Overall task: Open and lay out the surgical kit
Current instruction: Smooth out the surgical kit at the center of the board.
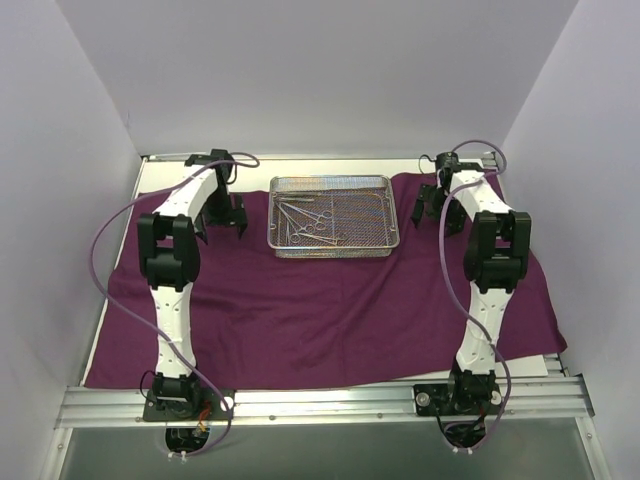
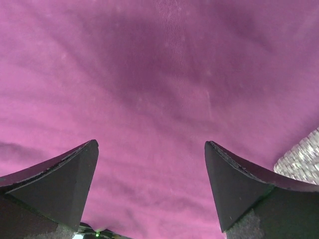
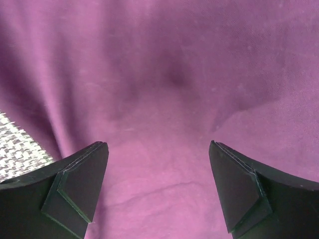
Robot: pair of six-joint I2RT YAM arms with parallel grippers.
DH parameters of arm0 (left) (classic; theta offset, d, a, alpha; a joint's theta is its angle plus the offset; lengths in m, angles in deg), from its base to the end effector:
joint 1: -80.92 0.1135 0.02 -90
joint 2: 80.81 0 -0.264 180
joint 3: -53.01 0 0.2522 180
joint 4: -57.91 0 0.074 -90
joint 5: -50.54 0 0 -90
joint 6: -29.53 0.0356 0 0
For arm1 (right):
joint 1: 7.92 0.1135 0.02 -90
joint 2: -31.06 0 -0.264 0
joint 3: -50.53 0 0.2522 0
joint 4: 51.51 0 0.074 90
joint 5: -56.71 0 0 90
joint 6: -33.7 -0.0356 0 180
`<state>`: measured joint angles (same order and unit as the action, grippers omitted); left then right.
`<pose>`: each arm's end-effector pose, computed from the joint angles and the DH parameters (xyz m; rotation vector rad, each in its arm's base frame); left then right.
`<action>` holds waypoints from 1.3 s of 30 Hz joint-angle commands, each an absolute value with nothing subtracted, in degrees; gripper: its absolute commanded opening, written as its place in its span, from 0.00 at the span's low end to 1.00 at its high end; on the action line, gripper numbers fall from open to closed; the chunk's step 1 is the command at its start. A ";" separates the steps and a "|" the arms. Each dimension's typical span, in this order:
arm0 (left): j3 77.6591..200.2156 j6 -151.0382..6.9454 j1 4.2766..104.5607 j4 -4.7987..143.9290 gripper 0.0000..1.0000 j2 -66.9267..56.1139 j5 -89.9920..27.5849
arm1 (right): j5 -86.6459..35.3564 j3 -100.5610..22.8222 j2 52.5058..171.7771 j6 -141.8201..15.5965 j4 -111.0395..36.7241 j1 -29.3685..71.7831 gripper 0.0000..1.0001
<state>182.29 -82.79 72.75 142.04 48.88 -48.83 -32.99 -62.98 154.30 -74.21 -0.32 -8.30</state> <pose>0.4474 -0.0584 0.2062 -0.3812 2.9760 0.1996 0.4665 -0.0029 0.1959 0.4176 2.6053 0.1111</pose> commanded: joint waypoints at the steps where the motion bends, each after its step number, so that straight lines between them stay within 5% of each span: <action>1: 183.74 -83.49 72.66 142.94 0.97 54.16 -49.84 | -35.48 -61.50 154.63 -74.05 -1.54 -8.80 0.84; 17: 212.09 -82.62 78.89 152.26 0.89 75.18 -43.79 | -35.48 -70.36 168.07 -78.36 -0.23 -6.69 0.84; 32: 220.22 -82.53 88.83 146.47 0.82 83.10 -29.71 | -32.14 -84.86 177.56 -82.92 5.22 -9.14 0.84; 39: 220.14 -83.32 89.53 143.22 0.84 75.74 -28.04 | -31.44 -68.90 169.85 -86.00 1.01 -13.45 0.84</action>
<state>220.76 -85.50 88.29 158.01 76.28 -24.59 -31.81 -78.78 167.79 -83.74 1.69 -9.83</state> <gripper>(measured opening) 0.831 0.841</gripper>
